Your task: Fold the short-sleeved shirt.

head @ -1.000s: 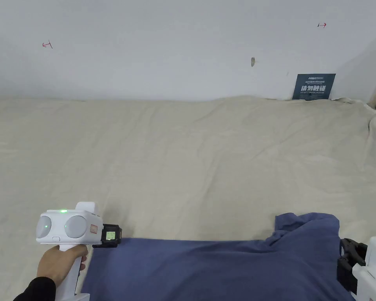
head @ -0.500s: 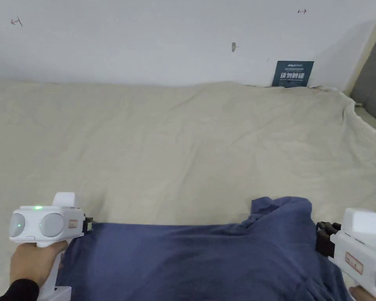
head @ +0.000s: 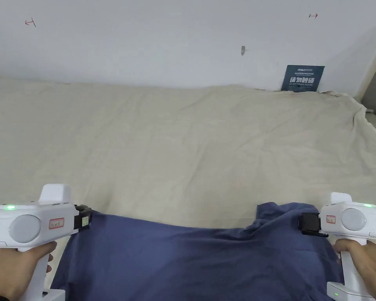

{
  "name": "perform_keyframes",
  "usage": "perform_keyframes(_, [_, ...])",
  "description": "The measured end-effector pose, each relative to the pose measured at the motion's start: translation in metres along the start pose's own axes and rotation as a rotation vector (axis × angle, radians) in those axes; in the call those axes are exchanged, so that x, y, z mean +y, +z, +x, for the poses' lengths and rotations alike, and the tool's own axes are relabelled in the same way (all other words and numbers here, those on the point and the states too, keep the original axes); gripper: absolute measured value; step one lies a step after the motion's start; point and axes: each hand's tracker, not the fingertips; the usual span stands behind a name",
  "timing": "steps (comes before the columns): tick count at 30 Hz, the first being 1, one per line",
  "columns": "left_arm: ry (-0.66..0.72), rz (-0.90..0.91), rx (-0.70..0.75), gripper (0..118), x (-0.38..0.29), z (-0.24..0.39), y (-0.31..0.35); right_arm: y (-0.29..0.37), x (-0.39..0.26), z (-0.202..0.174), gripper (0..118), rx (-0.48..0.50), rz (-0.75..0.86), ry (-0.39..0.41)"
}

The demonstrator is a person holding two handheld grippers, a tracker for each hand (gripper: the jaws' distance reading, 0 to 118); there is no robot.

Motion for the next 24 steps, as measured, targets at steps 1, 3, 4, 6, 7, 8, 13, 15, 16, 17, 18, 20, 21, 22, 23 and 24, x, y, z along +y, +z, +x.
perform_keyframes(1, [0.003, -0.003, -0.001, 2, -0.001, 0.000, 0.000, -0.005, 0.001, -0.002, 83, 0.003, -0.004, -0.003])
perform_keyframes(3, [0.003, -0.005, 0.001, 2, -0.002, -0.002, -0.003, -0.014, 0.001, -0.005, 79, -0.004, -0.022, -0.004])
perform_keyframes(4, [0.003, -0.007, 0.002, 2, -0.003, -0.002, -0.003, -0.014, -0.001, -0.007, 71, -0.011, -0.039, -0.005])
perform_keyframes(6, [0.009, -0.010, 0.003, 2, -0.006, -0.009, -0.008, -0.010, -0.008, -0.013, 63, -0.011, -0.029, 0.001])
perform_keyframes(7, [0.015, -0.011, 0.003, 2, -0.007, -0.010, -0.008, -0.007, -0.009, -0.014, 58, -0.015, -0.015, 0.001])
perform_keyframes(8, [0.020, -0.011, 0.002, 2, -0.008, -0.011, -0.007, -0.004, -0.010, -0.015, 48, 0.002, -0.015, 0.005])
perform_keyframes(13, [0.052, -0.008, 0.007, 2, -0.016, -0.017, -0.003, 0.022, -0.019, -0.019, 2, 0.024, 0.011, 0.040])
perform_keyframes(15, [0.066, -0.005, 0.010, 2, -0.020, -0.019, 0.002, 0.046, -0.023, -0.016, 2, 0.038, 0.086, 0.009])
perform_keyframes(16, [0.070, -0.003, 0.013, 2, -0.023, -0.019, 0.005, 0.058, -0.025, -0.012, 2, 0.067, 0.108, 0.003])
perform_keyframes(17, [0.074, -0.001, 0.017, 2, -0.025, -0.020, 0.009, 0.072, -0.027, -0.010, 2, 0.090, 0.133, -0.002])
perform_keyframes(18, [0.080, 0.002, 0.021, 2, -0.027, -0.023, 0.012, 0.091, -0.031, -0.008, 2, 0.102, 0.156, 0.006])
perform_keyframes(20, [0.090, 0.006, 0.028, 2, -0.031, -0.026, 0.021, 0.123, -0.040, -0.003, 2, 0.125, 0.207, 0.003])
perform_keyframes(21, [0.094, 0.008, 0.032, 2, -0.034, -0.027, 0.027, 0.143, -0.046, 0.001, 2, 0.151, 0.227, 0.003])
perform_keyframes(22, [0.096, 0.012, 0.037, 2, -0.037, -0.028, 0.034, 0.160, -0.053, 0.004, 2, 0.172, 0.251, -0.008])
perform_keyframes(23, [0.099, 0.016, 0.039, 2, -0.040, -0.030, 0.040, 0.175, -0.060, 0.007, 2, 0.187, 0.264, -0.013])
perform_keyframes(24, [0.102, 0.019, 0.043, 2, -0.043, -0.032, 0.047, 0.191, -0.068, 0.010, 2, 0.206, 0.275, -0.013])
